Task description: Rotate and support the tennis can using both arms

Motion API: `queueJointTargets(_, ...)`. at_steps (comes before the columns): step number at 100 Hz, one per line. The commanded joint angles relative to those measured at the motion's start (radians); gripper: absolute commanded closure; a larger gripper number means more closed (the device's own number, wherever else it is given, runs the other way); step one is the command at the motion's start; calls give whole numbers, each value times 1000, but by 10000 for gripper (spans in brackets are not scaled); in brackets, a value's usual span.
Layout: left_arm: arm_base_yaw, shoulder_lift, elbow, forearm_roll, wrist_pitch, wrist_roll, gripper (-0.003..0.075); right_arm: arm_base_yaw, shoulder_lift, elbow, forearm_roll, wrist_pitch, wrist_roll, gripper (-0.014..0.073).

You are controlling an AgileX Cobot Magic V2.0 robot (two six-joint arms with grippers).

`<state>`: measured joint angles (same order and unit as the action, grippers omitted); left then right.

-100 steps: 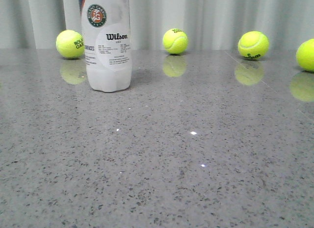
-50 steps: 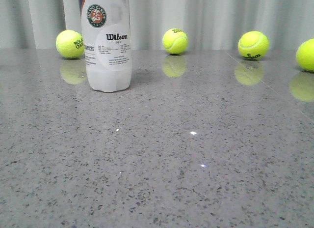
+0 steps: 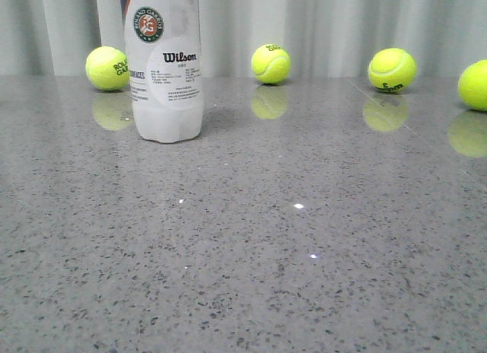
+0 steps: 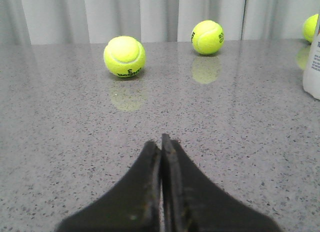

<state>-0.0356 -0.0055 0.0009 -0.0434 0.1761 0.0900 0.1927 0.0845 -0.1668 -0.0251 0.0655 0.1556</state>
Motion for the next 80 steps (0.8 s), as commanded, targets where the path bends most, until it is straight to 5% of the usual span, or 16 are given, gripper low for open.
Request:
queueJointTargets(1, -6, -34, 44, -1, -72, -11, 739, -78, 12, 18, -153, -134, 118, 655)
queueJointTargets(27, -6, -34, 44, -1, -72, -11, 739, -239, 11, 155, -118, -159, 51, 655)
queueJointTargets(50, -6, -34, 44, -1, -72, -11, 739, -243, -82, 196, -31, -166, -85, 655)
queueJointTargets(80, -6, -34, 44, -1, -72, -11, 739, -244, -112, 197, -30, -131, -88, 655)
